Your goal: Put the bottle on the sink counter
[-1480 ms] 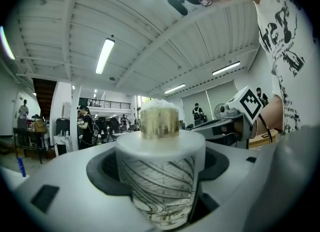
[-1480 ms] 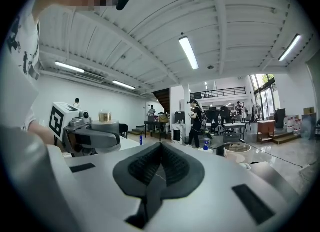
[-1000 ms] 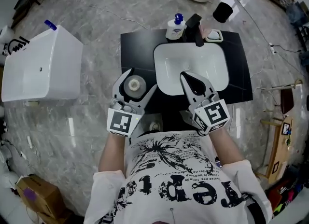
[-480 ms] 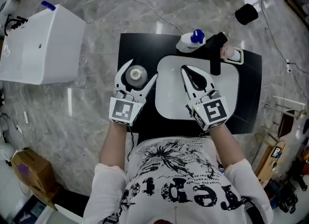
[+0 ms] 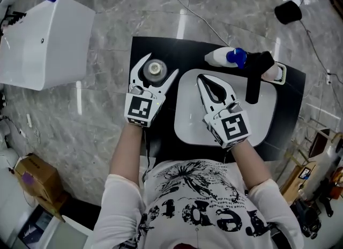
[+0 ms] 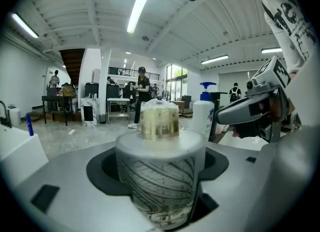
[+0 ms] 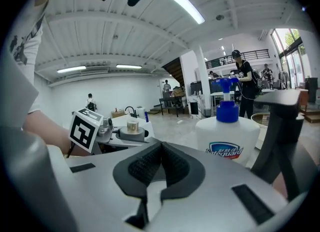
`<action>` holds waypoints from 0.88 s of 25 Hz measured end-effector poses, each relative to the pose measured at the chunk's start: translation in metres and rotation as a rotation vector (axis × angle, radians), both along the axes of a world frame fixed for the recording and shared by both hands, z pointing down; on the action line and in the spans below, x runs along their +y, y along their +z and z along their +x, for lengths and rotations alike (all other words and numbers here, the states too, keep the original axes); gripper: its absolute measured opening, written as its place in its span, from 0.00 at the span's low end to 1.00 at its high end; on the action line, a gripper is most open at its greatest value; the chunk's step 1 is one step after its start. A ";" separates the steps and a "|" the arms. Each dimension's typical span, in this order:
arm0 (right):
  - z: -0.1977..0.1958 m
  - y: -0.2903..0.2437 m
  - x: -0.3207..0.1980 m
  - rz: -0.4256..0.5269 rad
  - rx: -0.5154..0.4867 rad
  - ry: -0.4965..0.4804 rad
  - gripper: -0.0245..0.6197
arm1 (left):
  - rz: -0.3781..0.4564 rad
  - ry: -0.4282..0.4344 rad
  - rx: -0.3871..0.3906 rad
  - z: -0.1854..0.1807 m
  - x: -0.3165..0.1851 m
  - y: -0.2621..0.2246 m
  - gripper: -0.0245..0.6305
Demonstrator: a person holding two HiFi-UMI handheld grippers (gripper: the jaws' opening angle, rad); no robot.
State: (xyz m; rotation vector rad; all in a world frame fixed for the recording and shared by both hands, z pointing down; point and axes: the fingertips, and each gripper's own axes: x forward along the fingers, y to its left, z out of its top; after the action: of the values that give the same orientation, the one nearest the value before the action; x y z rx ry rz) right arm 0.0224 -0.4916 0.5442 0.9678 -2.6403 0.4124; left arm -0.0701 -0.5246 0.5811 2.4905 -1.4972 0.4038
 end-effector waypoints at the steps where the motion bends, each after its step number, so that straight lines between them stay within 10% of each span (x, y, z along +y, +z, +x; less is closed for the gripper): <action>1: -0.001 0.004 -0.004 -0.002 0.003 0.001 0.06 | -0.005 0.003 -0.001 0.000 -0.005 0.005 0.57; 22: -0.004 0.033 -0.024 -0.043 0.028 0.057 0.06 | -0.161 0.059 -0.083 -0.001 -0.027 0.052 0.57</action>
State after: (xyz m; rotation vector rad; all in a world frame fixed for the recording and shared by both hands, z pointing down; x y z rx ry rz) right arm 0.0187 -0.5158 0.5772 1.0296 -2.5726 0.4637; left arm -0.0713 -0.5513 0.6332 2.4232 -1.3634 0.6189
